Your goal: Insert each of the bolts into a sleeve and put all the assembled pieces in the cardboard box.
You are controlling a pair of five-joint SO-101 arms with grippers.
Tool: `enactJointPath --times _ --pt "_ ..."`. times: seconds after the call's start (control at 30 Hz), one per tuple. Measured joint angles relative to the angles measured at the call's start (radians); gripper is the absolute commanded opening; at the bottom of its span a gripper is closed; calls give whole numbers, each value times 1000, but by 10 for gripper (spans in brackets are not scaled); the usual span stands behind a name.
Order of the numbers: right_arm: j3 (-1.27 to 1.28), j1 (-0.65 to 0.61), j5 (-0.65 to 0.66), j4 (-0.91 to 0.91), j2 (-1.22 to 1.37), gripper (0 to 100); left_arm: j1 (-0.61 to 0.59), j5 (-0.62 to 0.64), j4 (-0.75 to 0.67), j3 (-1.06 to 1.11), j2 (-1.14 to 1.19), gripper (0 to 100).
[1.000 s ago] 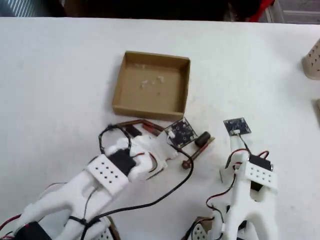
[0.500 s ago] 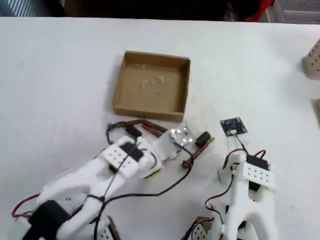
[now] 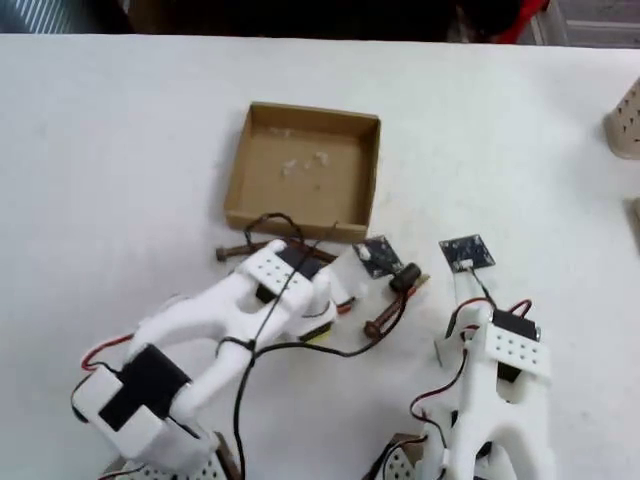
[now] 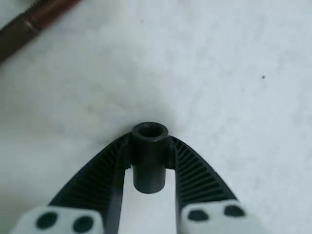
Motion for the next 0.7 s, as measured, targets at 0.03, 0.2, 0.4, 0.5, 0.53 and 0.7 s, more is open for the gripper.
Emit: enactJointPath --times 0.03,0.2,0.4,0.5,0.53,0.7 --pt "0 0 0 0 0 17 -2 0 6 -2 0 20" --pt "0 0 0 0 0 17 -6 2 114 -11 0 20" --pt "0 0 0 0 0 17 -87 0 164 8 -72 20" --pt "0 0 0 0 0 17 -117 0 169 87 -206 21" --pt "0 0 0 0 0 17 -120 0 175 123 -259 21" --pt "0 0 0 0 0 17 -173 2 176 282 -559 22"
